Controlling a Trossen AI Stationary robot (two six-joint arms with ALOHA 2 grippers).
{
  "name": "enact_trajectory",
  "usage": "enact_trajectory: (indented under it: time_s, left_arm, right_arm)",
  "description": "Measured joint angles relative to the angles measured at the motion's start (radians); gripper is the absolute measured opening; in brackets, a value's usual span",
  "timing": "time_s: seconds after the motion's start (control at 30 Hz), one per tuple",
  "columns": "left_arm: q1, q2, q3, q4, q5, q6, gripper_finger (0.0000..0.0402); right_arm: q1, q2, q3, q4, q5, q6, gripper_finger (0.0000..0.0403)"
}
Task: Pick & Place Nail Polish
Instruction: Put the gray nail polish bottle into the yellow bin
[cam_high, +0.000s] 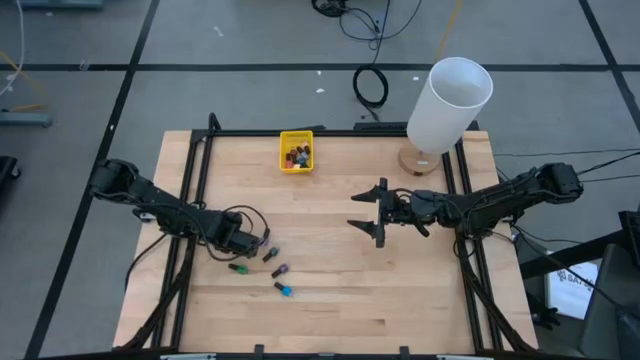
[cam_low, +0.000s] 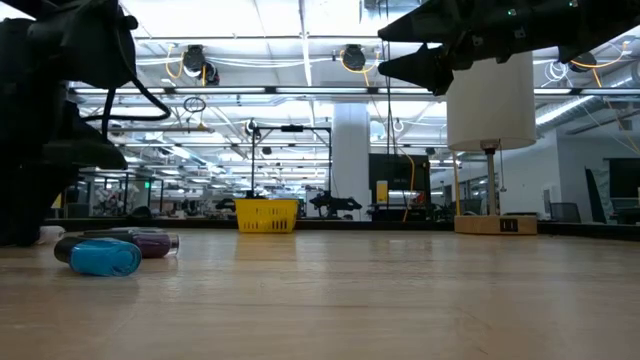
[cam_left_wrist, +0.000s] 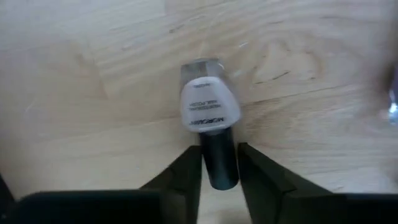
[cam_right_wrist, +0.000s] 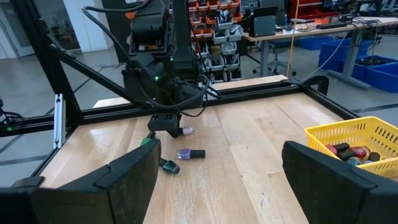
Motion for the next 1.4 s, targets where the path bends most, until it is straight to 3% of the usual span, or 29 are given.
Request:
enact_trajectory:
  time_s: [0.17, 0.33, 0.67, 0.83, 1.1, 1.27, 1.4]
  left_arm:
    - [0.000, 0.002, -0.003, -0.020, -0.065, 0.012, 0.0036]
    - [-0.003, -0.002, -0.002, -0.014, -0.122, 0.110, 0.0036]
    - [-0.030, -0.107, 0.087, 0.031, -0.383, 0.366, 0.0036]
    - [-0.030, -0.146, 0.096, 0.272, -0.422, 0.670, 0.0036]
    - [0.018, -0.145, 0.079, 0.657, -0.381, 1.217, 0.0036]
    - [0.114, -0.146, -0.005, 0.903, -0.308, 1.478, 0.0036]
    - [0.224, -0.146, -0.121, 1.221, -0.170, 1.641, 0.0036]
  right_arm:
    - [0.000, 0.000, 0.000, -0.005, 0.000, 0.000, 0.0320]
    - [0.000, 0.000, 0.000, -0.010, 0.000, 0.000, 0.0320]
    - [0.000, 0.000, 0.000, -0.011, 0.002, 0.000, 0.0320]
    - [0.000, 0.000, 0.000, -0.011, 0.002, -0.003, 0.0320]
    - [0.000, 0.000, 0.000, 0.011, 0.003, -0.030, 0.0320]
    - [0.000, 0.000, 0.000, 0.049, 0.003, -0.057, 0.0320]
    - [0.011, -0.005, 0.000, 0.058, 0.003, -0.059, 0.0320]
